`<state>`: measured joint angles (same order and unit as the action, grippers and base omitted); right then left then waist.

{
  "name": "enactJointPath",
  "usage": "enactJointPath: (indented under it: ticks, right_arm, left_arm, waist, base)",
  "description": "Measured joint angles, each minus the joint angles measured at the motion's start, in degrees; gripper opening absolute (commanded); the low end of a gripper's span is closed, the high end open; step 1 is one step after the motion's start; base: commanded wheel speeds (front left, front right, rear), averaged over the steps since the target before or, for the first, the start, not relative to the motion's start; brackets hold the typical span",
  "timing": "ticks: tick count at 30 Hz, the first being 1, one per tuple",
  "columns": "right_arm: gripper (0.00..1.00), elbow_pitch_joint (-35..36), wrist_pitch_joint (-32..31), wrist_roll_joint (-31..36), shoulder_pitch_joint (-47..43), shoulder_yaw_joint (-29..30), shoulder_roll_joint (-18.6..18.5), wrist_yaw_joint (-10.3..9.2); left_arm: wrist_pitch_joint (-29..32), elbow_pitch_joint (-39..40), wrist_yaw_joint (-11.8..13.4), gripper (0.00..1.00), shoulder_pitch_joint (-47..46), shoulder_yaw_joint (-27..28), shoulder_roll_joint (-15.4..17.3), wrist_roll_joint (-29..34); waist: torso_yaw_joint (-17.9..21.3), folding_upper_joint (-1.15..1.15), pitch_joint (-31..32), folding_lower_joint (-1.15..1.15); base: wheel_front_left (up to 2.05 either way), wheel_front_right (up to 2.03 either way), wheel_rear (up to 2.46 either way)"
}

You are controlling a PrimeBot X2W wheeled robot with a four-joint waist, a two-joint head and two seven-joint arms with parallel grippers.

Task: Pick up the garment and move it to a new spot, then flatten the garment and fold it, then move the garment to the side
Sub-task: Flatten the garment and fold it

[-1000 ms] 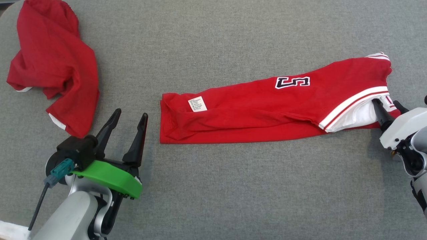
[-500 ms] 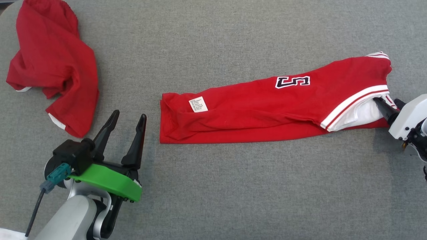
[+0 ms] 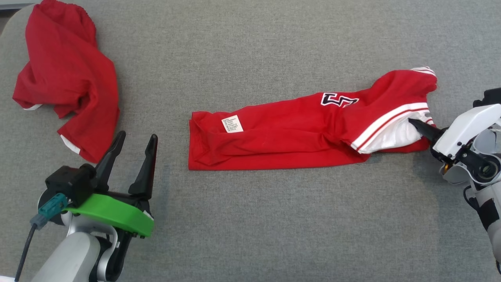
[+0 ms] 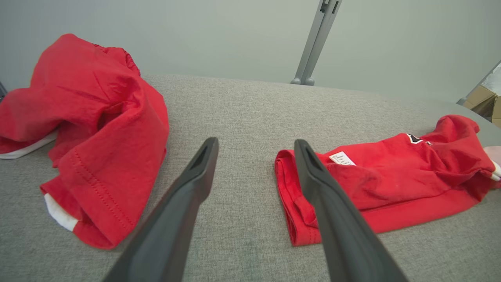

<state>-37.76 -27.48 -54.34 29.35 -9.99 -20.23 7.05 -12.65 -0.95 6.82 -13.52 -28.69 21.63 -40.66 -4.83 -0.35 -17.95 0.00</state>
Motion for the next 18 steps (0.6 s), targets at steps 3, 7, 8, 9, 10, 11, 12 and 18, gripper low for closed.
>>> enactJointPath:
  ticks: [3,7,8,9,10,11,12,18]
  right_arm:
    - [0.00,0.77,-0.15,-3.44,-0.05,2.25,1.23,0.00]
    - [0.00,1.33,-0.51,-5.92,-0.65,5.70,-1.38,0.00]
    - [0.00,1.32,-0.85,-6.06,-0.98,6.45,-2.74,0.00]
    - [0.00,1.33,-1.10,-6.14,-1.57,7.23,-4.27,0.01]
    - [0.00,1.30,-1.16,-6.14,-2.19,8.01,-5.80,0.01]
    - [0.00,1.20,-1.15,-6.21,-2.97,9.22,-7.35,0.00]
    - [0.00,1.14,-1.08,-6.51,-3.76,10.71,-8.91,0.00]
    - [0.00,4.54,-0.78,-6.88,-5.25,13.57,-15.66,-0.52]
  left_arm:
    - [-0.02,-0.12,0.01,1.00,1.25,1.24,0.35,-0.25]
    - [-0.02,-0.27,0.01,1.00,2.89,2.29,0.51,-0.82]
    - [-0.02,-0.31,0.01,1.00,3.19,2.35,0.54,-1.07]
    - [-0.02,-0.32,0.01,1.00,3.43,2.38,0.55,-1.10]
    - [-0.01,-0.31,0.01,1.00,3.68,2.41,0.57,-1.10]
    - [-0.02,-0.31,0.01,1.00,3.97,2.42,0.56,-1.11]
    - [-0.02,-0.34,0.01,1.00,4.22,2.34,0.53,-1.12]
    - [-0.02,-0.11,0.01,1.00,4.76,2.57,-0.23,-1.29]
  waist:
    - [0.62,0.00,0.35,0.00]
    - [1.69,0.00,0.98,0.00]
    - [1.98,0.00,1.16,0.00]
    - [2.27,0.00,1.36,0.00]
    - [2.56,0.00,1.56,0.00]
    - [2.81,0.00,1.77,0.00]
    - [3.03,0.00,2.04,0.00]
    - [3.75,0.00,3.76,0.00]
  base:
    - [0.00,0.00,0.00]
    - [0.00,0.00,0.00]
    - [0.00,0.00,0.00]
    - [0.00,0.00,0.00]
    - [0.00,0.00,0.00]
    - [0.00,0.00,0.00]
    - [0.00,0.00,0.00]
    - [0.00,0.00,0.00]
